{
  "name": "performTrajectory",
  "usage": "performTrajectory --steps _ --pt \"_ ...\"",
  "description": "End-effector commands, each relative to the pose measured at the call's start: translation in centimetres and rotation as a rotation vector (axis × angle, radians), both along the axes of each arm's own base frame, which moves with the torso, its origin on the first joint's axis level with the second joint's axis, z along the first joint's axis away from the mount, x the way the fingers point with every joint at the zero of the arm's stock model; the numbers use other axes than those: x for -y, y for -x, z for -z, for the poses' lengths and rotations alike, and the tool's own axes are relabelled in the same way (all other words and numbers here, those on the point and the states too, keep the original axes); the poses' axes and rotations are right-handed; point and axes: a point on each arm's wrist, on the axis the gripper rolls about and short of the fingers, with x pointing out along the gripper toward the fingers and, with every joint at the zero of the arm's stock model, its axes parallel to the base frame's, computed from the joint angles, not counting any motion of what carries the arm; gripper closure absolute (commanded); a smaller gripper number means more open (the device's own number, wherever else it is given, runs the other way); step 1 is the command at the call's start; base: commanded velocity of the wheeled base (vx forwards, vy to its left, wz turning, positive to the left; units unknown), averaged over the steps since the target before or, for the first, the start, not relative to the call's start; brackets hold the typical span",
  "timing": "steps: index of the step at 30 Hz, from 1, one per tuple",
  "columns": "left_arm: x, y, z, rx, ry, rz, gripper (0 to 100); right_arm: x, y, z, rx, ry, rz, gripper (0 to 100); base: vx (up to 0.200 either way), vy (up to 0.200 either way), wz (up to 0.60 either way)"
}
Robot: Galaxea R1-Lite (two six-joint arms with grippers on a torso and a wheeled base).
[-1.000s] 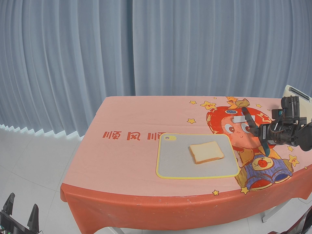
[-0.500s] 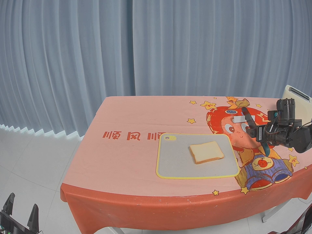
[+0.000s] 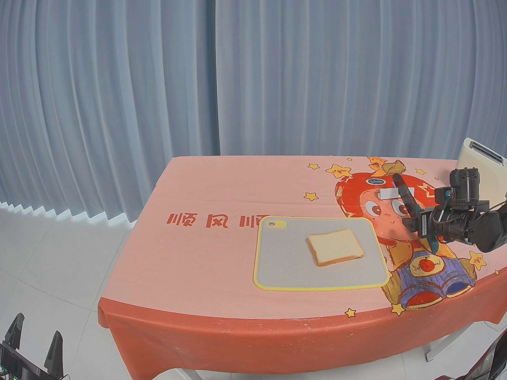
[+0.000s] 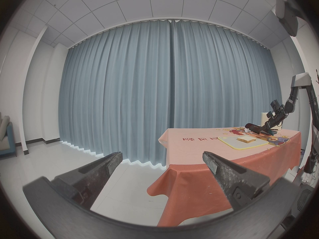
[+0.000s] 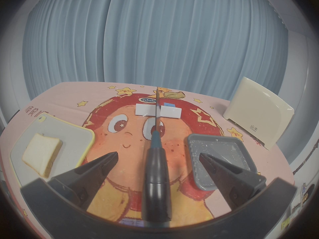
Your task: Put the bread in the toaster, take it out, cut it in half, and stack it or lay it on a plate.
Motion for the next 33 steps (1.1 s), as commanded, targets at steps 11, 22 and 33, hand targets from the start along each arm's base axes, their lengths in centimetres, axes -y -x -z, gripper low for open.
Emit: performTrajectory --steps 11,22,33 --pt "0.0 -0.1 0.5 -0.012 0.000 0.000 0 -0.1 -0.7 1.1 -0.002 0.000 -0.006 0 0.000 0.000 0.00" --pt "0.0 -0.1 0.5 -0.012 0.000 0.000 0 -0.2 -0.5 1.1 -0.003 0.000 -0.011 100 0.000 0.000 0.00" --pt "0.0 -0.1 0.5 -0.012 0.000 -0.002 0 -0.3 -0.1 0.1 0.029 -0.004 -0.012 100 0.000 0.000 0.00"
